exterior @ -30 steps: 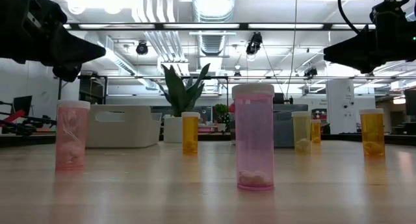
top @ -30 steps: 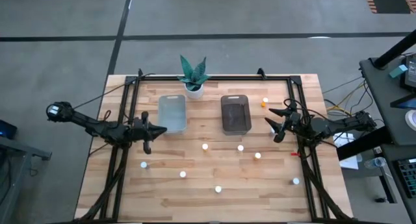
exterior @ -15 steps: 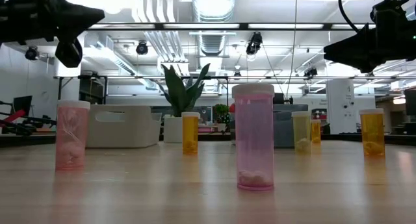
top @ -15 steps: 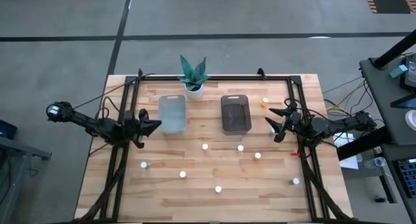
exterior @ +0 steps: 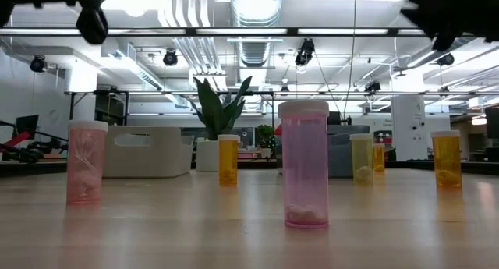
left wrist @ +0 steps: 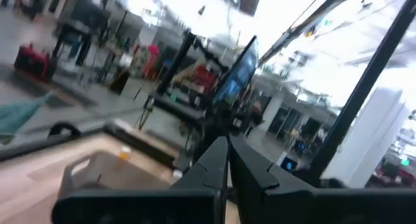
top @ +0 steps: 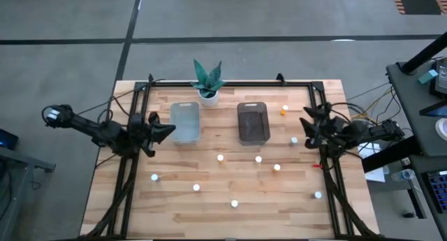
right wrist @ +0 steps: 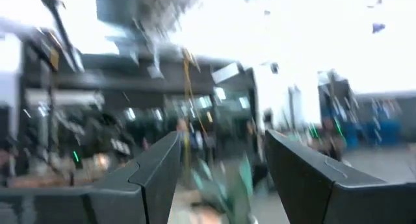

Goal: Pick and place medicine bottles into bin by pill shape (circle, oval)
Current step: Put the left pink tablet bottle into the gray bin

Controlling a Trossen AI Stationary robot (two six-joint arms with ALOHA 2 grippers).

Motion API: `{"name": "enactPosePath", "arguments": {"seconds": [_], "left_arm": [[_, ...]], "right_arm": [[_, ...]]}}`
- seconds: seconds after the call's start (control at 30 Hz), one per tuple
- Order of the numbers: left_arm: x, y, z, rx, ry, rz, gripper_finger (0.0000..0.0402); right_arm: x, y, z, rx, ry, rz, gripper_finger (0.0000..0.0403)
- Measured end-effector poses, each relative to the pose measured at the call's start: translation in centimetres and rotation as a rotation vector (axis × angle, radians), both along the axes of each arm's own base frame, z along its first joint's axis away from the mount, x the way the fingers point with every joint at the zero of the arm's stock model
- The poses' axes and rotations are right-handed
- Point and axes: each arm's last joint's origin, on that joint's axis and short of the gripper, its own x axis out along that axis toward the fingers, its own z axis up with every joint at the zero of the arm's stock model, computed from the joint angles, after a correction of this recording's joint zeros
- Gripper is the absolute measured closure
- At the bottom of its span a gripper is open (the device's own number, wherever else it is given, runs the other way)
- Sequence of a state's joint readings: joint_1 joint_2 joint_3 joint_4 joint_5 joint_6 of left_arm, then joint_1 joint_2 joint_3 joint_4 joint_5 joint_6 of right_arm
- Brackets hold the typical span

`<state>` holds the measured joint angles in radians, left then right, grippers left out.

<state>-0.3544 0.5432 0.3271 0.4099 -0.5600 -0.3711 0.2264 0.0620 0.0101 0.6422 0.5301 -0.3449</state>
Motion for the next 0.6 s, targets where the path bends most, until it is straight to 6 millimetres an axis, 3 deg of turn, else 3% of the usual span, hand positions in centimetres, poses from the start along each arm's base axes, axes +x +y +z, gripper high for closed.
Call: {"name": "enactPosePath", "arguments": {"seconds": [0.3, 0.47, 0.6], "left_arm": [[4.3, -1.6, 5.4, -0.075, 0.275, -0.025, 0.0402], [6.8, -2.6, 7.7, -0.331, 0.411, -0.013, 0.0402], [9.6, -4.3, 8.9, -0.529, 0.509, -0.101, 0.0402]], "right_arm": [[-0.8, 0.1, 1.7, -0.204, -0.080, -0.016, 0.0188], [-1.1, 0.1, 2.7, -0.209, -0.102, -0.026, 0.0188], [-1.2, 0.0, 2.9, -0.167, -0.125, 0.001, 0.0188]]}}
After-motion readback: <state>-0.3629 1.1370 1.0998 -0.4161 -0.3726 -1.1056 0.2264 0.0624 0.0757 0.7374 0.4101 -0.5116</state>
